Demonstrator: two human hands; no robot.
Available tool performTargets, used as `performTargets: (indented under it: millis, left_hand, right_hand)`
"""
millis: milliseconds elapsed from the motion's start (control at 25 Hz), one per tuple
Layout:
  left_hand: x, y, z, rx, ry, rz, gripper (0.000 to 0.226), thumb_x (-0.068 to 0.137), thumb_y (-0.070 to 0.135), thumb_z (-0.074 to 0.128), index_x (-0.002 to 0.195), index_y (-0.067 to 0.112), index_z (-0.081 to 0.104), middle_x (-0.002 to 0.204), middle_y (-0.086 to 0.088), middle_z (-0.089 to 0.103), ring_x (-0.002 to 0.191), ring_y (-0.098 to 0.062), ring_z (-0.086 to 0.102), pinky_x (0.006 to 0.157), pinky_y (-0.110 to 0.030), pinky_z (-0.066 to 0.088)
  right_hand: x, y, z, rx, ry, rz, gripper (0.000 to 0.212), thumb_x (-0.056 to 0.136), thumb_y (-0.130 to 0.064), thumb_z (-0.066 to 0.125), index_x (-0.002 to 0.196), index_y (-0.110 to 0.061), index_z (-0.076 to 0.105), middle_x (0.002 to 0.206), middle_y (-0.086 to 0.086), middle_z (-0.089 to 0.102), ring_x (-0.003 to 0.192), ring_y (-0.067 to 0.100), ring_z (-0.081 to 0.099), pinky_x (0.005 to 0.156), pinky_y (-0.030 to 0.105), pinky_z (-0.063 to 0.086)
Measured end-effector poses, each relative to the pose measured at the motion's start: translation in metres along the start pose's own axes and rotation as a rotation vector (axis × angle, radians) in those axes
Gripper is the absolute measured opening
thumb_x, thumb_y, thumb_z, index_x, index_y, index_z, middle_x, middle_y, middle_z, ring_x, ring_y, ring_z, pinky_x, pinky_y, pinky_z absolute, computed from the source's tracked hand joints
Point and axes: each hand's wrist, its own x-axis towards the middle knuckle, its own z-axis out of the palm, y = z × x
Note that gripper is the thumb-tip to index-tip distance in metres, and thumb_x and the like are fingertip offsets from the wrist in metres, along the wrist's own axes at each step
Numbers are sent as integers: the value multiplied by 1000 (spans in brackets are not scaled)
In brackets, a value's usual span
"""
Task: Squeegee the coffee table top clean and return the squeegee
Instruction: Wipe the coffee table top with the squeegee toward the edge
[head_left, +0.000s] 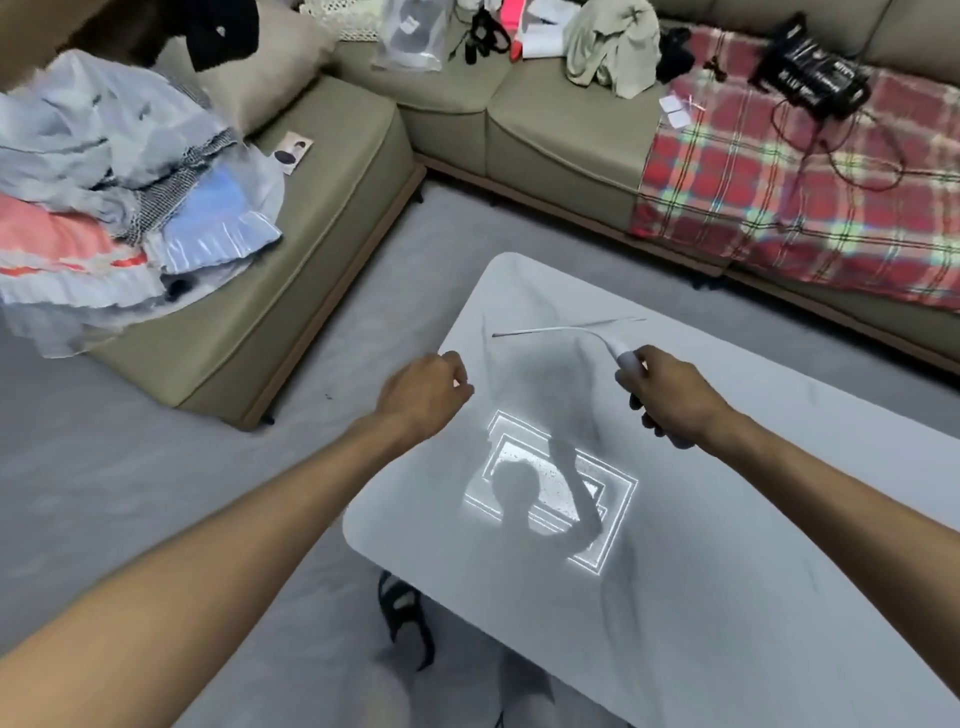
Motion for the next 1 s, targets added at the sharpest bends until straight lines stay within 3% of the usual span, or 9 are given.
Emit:
performTargets:
  millis: [120,240,320,480,640,680,760,840,1000]
  left_hand:
    - [88,-33,46,57,-95,-35,57,88,33,61,139,15,42,142,-9,47,130,-28,45,103,-41,43]
    - [153,-65,99,188,-184,-34,86,86,44,63,149,6,19,157,-18,19,147,-31,18,117,-41,25]
    - [209,-86,138,227,-173,19,95,87,48,59,152,3,7,160,-20,5,150,-31,4,121,-39,15]
    - [266,-111,189,231,-191,117,95,90,50,51,151,-3,0,162,-19,-3,151,-30,-2,121,-37,10]
    - [275,-120,208,296,-238,173,89,92,40,46,150,-7,-3,159,-27,-11,149,-37,-9,122,-39,9]
    - [276,-120,206,298,-254,174,89,92,38,46,149,-8,-3,158,-28,-12,149,-38,-9,122,-39,9]
    - [278,-119,202,314,-277,173,88,92,36,46,149,-8,-4,158,-28,-12,149,-38,-9,122,-39,10]
    - [279,-117,199,317,-309,173,89,91,35,47,149,-8,-4,158,-28,-13,149,-38,-10,122,-39,11]
    - [280,-114,195,354,-366,147,91,90,34,48,149,-8,-6,157,-28,-15,148,-39,-12,122,-40,10]
  right_hand:
    - [65,12,30,-82,23,20,28,99,-37,37,111,-14,48,92,15,60,66,29,51,47,25,36]
    - [114,19,69,-202,30,-52,38,102,-28,33,138,-15,37,106,17,63,87,35,58,70,35,49]
    - [169,11,90,-226,113,-108,43,102,-26,32,144,-19,29,109,19,65,95,40,60,86,44,49]
    - [283,-33,112,-258,269,-175,42,97,-17,36,139,-18,35,108,23,63,96,42,58,81,45,50]
    - [346,-67,136,-290,249,-188,33,92,-13,34,124,-16,43,101,18,61,82,40,55,39,26,41]
    - [354,-69,141,-320,234,-182,39,91,-12,34,129,-17,42,108,18,61,87,41,55,44,25,42]
    - [360,-65,146,-400,220,-173,51,92,-13,35,143,-19,34,124,19,59,103,43,54,70,34,43]
    - [348,-45,145,-469,210,-179,55,95,-17,35,149,-23,27,127,23,58,108,45,53,83,40,41]
    - [284,13,134,-527,148,-182,51,98,-26,35,148,-35,24,105,28,63,88,46,60,76,44,47]
